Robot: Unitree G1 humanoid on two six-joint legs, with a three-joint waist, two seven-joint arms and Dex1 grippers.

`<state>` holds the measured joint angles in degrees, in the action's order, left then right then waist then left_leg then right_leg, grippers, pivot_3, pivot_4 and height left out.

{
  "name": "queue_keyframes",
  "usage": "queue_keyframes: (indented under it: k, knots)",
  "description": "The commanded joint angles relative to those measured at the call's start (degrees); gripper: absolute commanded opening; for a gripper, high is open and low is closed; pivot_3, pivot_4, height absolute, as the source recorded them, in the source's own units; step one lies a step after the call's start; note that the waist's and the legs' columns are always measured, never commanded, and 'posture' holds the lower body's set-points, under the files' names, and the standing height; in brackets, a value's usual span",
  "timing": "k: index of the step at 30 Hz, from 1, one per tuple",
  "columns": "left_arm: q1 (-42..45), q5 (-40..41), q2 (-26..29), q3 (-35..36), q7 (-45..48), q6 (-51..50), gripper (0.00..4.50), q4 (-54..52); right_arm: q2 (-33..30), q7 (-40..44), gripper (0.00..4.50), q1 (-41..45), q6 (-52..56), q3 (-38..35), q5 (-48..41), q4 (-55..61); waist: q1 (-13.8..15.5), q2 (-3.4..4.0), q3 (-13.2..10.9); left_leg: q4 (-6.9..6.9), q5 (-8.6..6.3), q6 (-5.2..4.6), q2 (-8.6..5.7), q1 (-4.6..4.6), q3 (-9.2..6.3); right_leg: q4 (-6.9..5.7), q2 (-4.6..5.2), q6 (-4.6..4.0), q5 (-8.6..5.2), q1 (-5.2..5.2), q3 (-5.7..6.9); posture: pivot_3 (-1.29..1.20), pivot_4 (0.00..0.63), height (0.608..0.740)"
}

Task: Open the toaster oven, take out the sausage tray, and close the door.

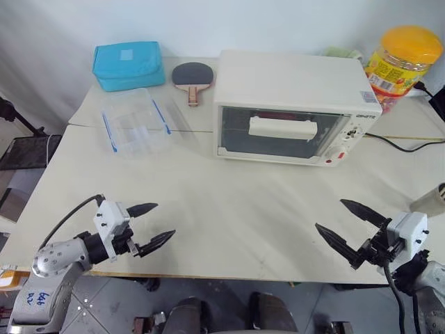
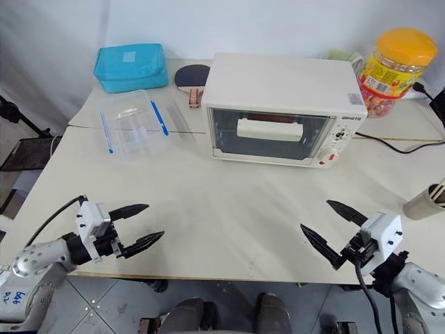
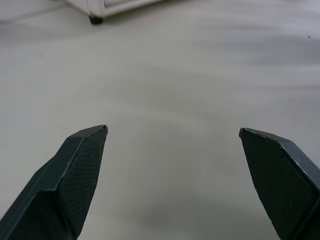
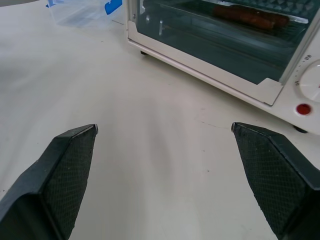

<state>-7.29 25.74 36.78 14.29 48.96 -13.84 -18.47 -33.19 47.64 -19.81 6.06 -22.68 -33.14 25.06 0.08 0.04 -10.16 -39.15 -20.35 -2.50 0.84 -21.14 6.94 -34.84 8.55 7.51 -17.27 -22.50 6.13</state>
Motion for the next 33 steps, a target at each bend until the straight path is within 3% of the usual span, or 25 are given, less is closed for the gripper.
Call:
queue_keyframes:
  k: [1,5,10,19,26,33]
  knots:
    - [2.95,-0.43,-0.02,-1.35,0.93,1.94,4.49,1.23,-0.23,0.95,4.50,0.82,1.51,0.65,-2.57,1.05,-0.02,0.00,0.00,0.00,0.00,0.00,0.00,0.00,0.00,-0.01,-0.01,0.00,0.00,0.00,0.00,0.00,0.150,0.740]
    - [8.82,5.27,0.40,-1.77,2.35,-3.34,4.49,0.43,-1.97,-0.74,4.50,5.92,8.30,1.19,-7.98,2.73,-0.08,-0.02,0.01,-0.04,0.02,-0.03,0.00,-0.01,0.00,-0.05,-0.01,0.00,0.00,0.00,0.01,0.00,0.150,0.740]
    - [16.39,14.11,-0.01,-1.63,4.54,-10.88,4.49,1.56,-4.96,-3.01,4.50,21.08,15.81,2.71,-10.78,-3.28,-0.30,-0.02,0.01,-0.11,0.04,-0.01,0.02,0.01,-0.01,-0.16,-0.03,0.00,0.00,-0.03,0.01,0.00,0.150,0.740]
    - [18.03,13.73,-1.44,-3.47,4.75,-10.62,4.49,1.35,-4.90,0.80,4.50,39.60,15.54,7.48,-5.95,-20.39,-0.07,-0.02,0.00,-0.12,0.06,-0.06,-0.08,-0.14,-0.02,-0.09,-0.04,-0.01,-0.01,-0.04,0.13,0.00,0.150,0.740]
    - [17.05,14.05,-2.60,-2.73,1.94,-12.12,4.49,1.10,-1.89,3.69,4.50,44.51,12.98,9.94,-4.76,-20.99,-0.20,-0.02,0.00,-0.14,0.08,-0.05,-0.02,-0.13,-0.02,-0.12,-0.07,0.00,0.00,-0.04,0.17,0.00,0.150,0.740]
    - [17.19,14.53,-3.00,-0.96,-0.35,-12.90,4.49,3.24,-1.68,7.38,4.50,40.58,13.49,11.15,-6.36,-14.05,-0.14,-0.02,0.00,-0.14,0.07,-0.05,-0.04,-0.14,-0.06,-0.11,-0.06,0.00,0.00,-0.03,0.18,0.00,0.150,0.740]
